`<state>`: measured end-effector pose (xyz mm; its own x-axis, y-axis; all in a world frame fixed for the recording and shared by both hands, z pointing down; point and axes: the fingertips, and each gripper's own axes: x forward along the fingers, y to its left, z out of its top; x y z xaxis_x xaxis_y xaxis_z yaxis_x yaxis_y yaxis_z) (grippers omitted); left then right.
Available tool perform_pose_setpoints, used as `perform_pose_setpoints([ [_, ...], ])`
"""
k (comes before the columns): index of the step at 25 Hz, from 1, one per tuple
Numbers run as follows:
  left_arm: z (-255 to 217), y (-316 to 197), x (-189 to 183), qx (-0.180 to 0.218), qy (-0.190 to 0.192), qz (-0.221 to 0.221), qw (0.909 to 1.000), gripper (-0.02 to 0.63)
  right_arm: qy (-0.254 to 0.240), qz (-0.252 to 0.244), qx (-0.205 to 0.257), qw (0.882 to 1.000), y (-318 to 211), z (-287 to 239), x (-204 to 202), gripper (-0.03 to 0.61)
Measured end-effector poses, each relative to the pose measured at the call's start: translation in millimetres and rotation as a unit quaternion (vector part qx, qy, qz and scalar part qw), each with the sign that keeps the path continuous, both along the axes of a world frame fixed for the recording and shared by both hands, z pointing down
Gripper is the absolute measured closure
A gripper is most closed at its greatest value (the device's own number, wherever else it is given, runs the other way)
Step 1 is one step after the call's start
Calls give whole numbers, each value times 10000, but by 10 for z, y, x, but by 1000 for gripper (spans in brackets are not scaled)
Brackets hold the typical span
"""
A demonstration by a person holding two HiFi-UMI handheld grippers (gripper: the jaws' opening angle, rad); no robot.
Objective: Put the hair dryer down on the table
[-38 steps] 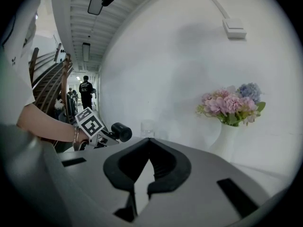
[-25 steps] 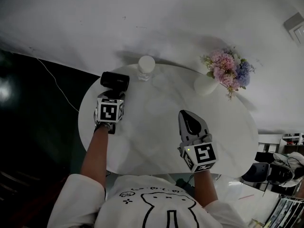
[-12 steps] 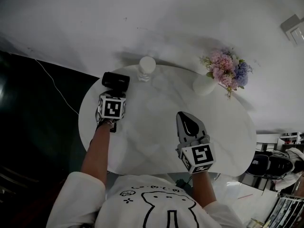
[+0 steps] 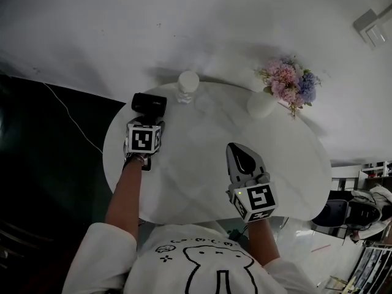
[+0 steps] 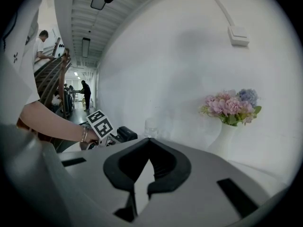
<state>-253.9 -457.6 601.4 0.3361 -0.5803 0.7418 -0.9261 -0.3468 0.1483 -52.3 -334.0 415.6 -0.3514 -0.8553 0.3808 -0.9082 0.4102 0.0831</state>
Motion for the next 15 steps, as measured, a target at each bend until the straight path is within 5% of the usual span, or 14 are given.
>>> perform_pose_setpoints([
  [15,-699,341,-180,763,207,-241,9966,298,-102,-219,562,9981,219,-390,-26,581],
])
